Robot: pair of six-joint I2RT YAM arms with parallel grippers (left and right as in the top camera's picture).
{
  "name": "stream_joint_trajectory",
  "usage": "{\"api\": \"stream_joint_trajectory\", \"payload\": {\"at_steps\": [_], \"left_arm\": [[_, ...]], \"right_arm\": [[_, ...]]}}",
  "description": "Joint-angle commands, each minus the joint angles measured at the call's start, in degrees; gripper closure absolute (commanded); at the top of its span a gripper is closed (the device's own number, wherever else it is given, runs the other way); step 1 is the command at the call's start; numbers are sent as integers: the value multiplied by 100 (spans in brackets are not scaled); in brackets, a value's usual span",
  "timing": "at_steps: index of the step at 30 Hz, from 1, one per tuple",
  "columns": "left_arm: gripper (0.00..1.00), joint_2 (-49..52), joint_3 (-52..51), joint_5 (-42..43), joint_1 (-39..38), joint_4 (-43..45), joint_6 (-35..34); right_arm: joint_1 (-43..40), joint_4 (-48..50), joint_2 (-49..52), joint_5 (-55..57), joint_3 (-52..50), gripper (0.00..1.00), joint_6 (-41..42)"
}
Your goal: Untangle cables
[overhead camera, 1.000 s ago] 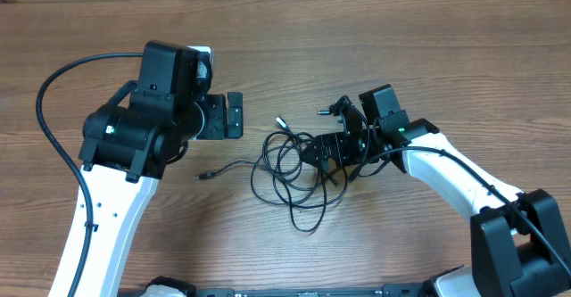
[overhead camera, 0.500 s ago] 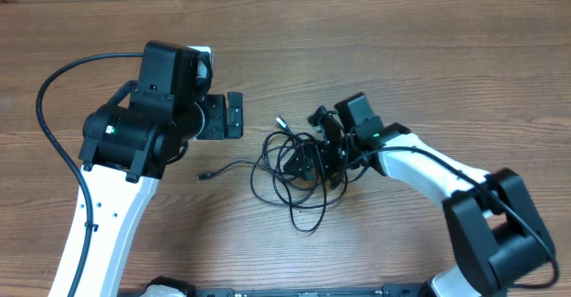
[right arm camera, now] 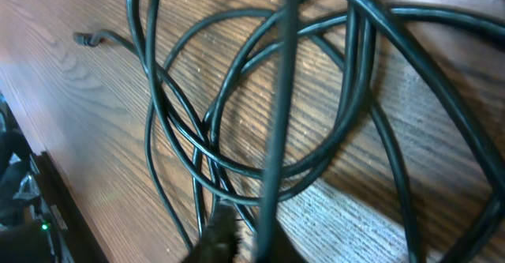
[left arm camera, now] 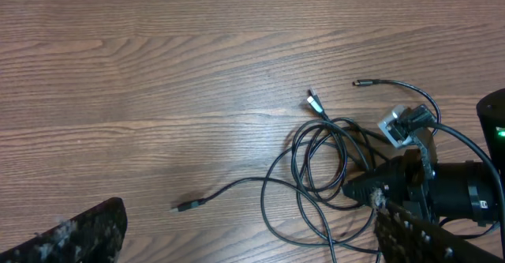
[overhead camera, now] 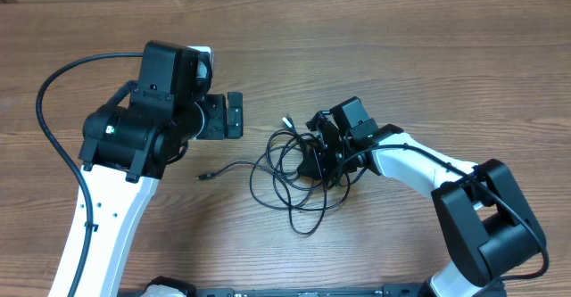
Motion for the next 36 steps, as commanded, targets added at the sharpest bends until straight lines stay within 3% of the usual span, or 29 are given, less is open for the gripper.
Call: {"api": "stream_joint_trajectory", "payload": {"at_steps": [1, 6, 13, 24, 36], "left_arm": [[0, 20, 114, 61, 26, 9, 114], [0, 20, 114, 61, 26, 9, 114], [0, 20, 114, 61, 26, 9, 114], [0, 20, 114, 61, 26, 11, 114], [0, 20, 114, 61, 26, 9, 114]], "right_arm": [[37, 7, 28, -74, 59, 96, 151], [37, -107, -299, -426, 177, 96, 151], [37, -796, -1628, -284, 911, 96, 103], [37, -1034, -3934, 1519, 1834, 96, 103], [37, -999, -4728, 2929, 2970, 96, -249]]}}
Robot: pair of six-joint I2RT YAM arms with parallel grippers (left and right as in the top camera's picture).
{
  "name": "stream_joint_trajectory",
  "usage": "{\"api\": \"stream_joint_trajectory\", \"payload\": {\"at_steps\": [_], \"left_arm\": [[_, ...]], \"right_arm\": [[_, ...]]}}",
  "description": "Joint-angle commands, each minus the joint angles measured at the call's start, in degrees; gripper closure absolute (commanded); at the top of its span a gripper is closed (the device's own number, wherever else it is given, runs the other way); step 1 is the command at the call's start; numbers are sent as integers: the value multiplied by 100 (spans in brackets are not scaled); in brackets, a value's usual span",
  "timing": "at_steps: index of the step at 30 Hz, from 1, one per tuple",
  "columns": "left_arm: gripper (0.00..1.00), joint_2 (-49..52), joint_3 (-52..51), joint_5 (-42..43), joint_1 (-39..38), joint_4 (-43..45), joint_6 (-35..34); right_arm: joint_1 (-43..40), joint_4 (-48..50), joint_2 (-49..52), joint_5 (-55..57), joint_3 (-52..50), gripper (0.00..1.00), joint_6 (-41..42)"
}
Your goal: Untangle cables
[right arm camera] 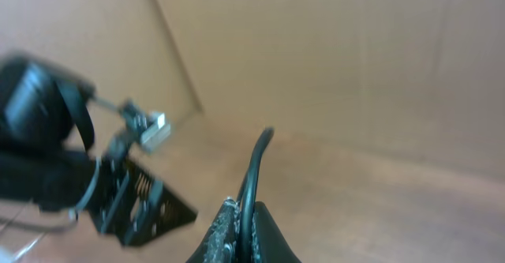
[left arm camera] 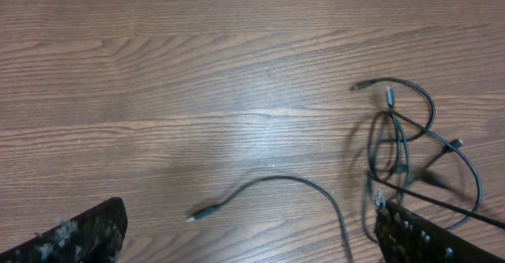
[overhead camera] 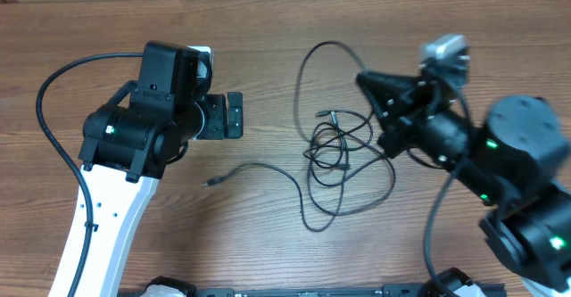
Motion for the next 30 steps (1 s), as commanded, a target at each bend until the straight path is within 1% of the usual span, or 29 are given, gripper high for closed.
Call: {"api": "stream_joint_trajectory", "payload": {"at_steps": [1, 4, 9, 11, 14, 16, 17, 20, 21, 25, 26, 30], "left_arm": [[0, 20, 114, 61, 26, 9, 114], [0, 20, 114, 61, 26, 9, 114], [0, 20, 114, 61, 26, 11, 114], [0, 20, 114, 61, 26, 9, 114], [0, 20, 114, 61, 26, 9, 114], [0, 20, 114, 61, 26, 9, 114], [0, 20, 114, 61, 26, 9, 114], [0, 20, 114, 61, 26, 9, 114], [0, 20, 114, 61, 26, 9, 114], [0, 20, 114, 61, 26, 9, 114], [0, 20, 114, 61, 26, 9, 114], [0, 20, 114, 61, 26, 9, 114]], "right_arm": [[37, 55, -81, 649, 555, 96, -181], [37, 55, -81, 1204, 1003, 96, -181], [37, 247, -81, 1552, 1517, 96, -179], [37, 332, -76, 1864, 1700, 96, -201], [37, 376, -76, 2413, 1910, 96, -516], [37, 380, -76, 3117, 1989, 96, -748], [37, 400, -74, 3762, 1989, 96, -1014], [37, 398, -20, 4992, 1987, 96, -1537], [37, 400, 37, 5827, 1987, 96, -1875], [-116, 516, 275, 7567, 1987, 96, -2835], [-269, 516, 341, 7790, 1987, 96, -3005], [-905, 461, 511, 8059, 1985, 96, -3025]]}}
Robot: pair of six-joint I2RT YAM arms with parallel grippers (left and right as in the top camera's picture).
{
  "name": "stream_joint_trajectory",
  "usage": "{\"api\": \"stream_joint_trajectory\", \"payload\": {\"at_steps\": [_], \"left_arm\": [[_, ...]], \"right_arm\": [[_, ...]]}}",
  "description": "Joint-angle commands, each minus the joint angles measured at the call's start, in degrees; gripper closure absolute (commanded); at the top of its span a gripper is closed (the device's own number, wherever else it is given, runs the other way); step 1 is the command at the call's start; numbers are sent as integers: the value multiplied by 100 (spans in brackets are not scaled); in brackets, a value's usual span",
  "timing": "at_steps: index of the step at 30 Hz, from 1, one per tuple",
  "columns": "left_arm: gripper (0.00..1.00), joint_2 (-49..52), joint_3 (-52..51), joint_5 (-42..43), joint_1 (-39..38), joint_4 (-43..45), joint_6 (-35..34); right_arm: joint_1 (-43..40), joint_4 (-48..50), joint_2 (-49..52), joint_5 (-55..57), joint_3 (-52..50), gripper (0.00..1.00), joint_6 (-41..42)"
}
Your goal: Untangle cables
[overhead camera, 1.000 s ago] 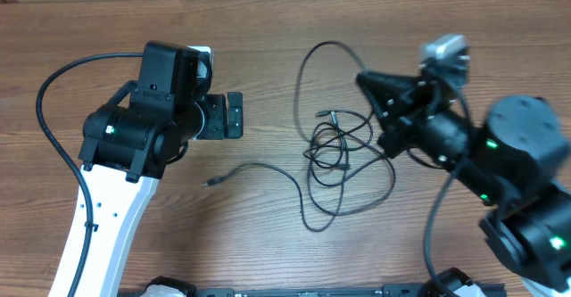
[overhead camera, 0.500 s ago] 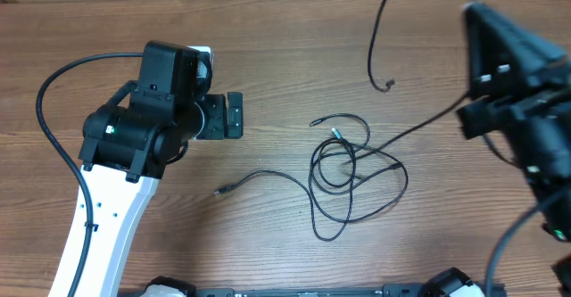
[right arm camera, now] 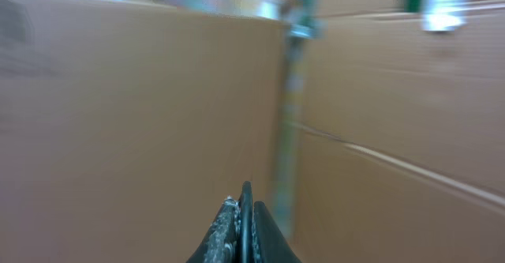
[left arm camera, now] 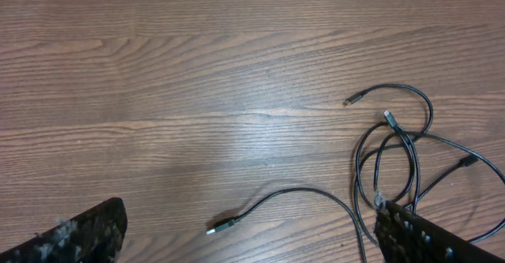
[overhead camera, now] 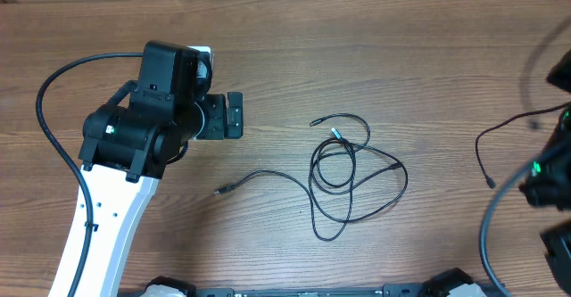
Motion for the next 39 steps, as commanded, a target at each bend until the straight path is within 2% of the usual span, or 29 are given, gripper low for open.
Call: {"api": "stream_joint_trajectory", "payload": {"at_steps": [1, 6, 10, 14, 16, 20, 24, 25, 30, 35, 39], "left_arm": [[0, 20, 114, 61, 24, 7, 114], [0, 20, 114, 61, 24, 7, 114], [0, 20, 114, 61, 24, 7, 114], [1, 20, 114, 61, 24, 7, 114], [0, 20, 114, 61, 24, 7, 114], [0, 20, 114, 61, 24, 9, 114], [0, 20, 114, 61, 24, 7, 114], [0, 20, 114, 61, 24, 7, 114], [0, 20, 114, 61, 24, 7, 114], [0, 20, 114, 61, 24, 7, 114], [0, 20, 114, 61, 24, 9, 114]], "right_arm": [[-649, -31, 146, 905, 87, 96, -376], [-1888, -284, 422, 903, 81, 96, -72], [-2970, -813, 752, 872, 81, 96, 643], [-4000, -1687, 1121, 549, 81, 96, 2002], [-4564, -2339, 1329, -87, 81, 96, 2953], [-5480, -3106, 1635, -1482, 81, 96, 4092], [-6496, -3399, 2068, -2872, 39, 96, 4354], [-6894, -3456, 2302, -3523, 39, 96, 4474], [-7715, -3495, 2922, -5198, 39, 96, 4478], [-8236, -3626, 3425, -5886, 37, 96, 4535], [-8640, -3797, 3751, -5928, 37, 96, 5119]]}}
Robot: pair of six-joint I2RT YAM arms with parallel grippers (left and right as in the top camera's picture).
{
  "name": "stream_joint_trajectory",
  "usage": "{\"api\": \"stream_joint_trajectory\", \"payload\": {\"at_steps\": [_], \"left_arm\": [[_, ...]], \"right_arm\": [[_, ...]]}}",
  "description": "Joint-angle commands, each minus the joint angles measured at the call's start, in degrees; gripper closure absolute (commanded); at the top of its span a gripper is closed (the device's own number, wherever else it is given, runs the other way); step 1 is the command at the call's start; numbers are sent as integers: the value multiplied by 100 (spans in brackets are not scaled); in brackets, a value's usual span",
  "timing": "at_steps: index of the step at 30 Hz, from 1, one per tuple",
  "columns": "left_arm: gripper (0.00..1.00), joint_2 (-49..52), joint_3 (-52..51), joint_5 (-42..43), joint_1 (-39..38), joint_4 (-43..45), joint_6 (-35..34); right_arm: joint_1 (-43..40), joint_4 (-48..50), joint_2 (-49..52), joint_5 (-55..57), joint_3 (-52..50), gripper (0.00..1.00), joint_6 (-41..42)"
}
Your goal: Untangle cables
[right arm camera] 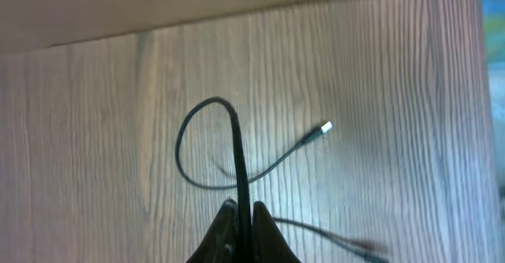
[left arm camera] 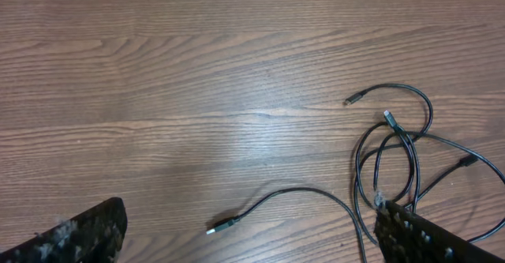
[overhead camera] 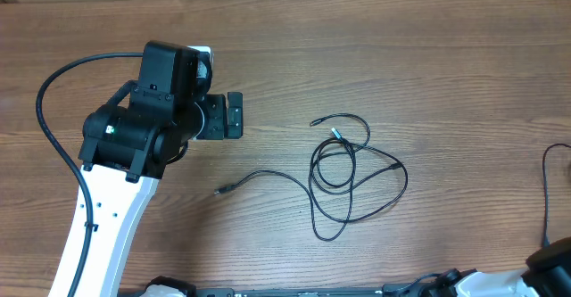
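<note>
A loose pile of thin black cables (overhead camera: 350, 177) lies mid-table, one tail ending in a USB plug (overhead camera: 219, 191) to its left. The left wrist view shows the same loops (left arm camera: 394, 148) and plug (left arm camera: 218, 228). My left gripper (overhead camera: 234, 114) hovers open above the table left of the pile, its fingers (left arm camera: 83, 235) wide apart with nothing between them. My right gripper (right arm camera: 241, 219) is shut on a separate black cable (right arm camera: 207, 137), whose loop and silver plug (right arm camera: 325, 126) rest on the wood. That cable (overhead camera: 546, 185) shows at the far right edge of the overhead view.
The wooden table (overhead camera: 428, 65) runs to a cardboard wall at the back. The right arm (overhead camera: 553, 266) shows only at the lower right corner. The left arm's own black cable (overhead camera: 49, 110) arcs over the table's left side.
The right arm has dropped from the right edge to the lower right corner. Its held cable now hangs with its end on the table. The pile and the left arm have not moved.
My right gripper was down in the tangle at the table's middle. Then it was raised to the right with a cable, and the tangle had shifted. Then that cable was clear of the pile at the far right. It stays there, and the pile lies in loose loops.
</note>
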Motion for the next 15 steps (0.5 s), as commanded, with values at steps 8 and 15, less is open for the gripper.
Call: {"api": "stream_joint_trajectory", "payload": {"at_steps": [8, 15], "left_arm": [[0, 20, 114, 59, 24, 7, 114], [0, 20, 114, 59, 24, 9, 114]], "right_arm": [[-743, -33, 249, -645, 33, 84, 739], [-990, -35, 249, -907, 33, 45, 837]]}}
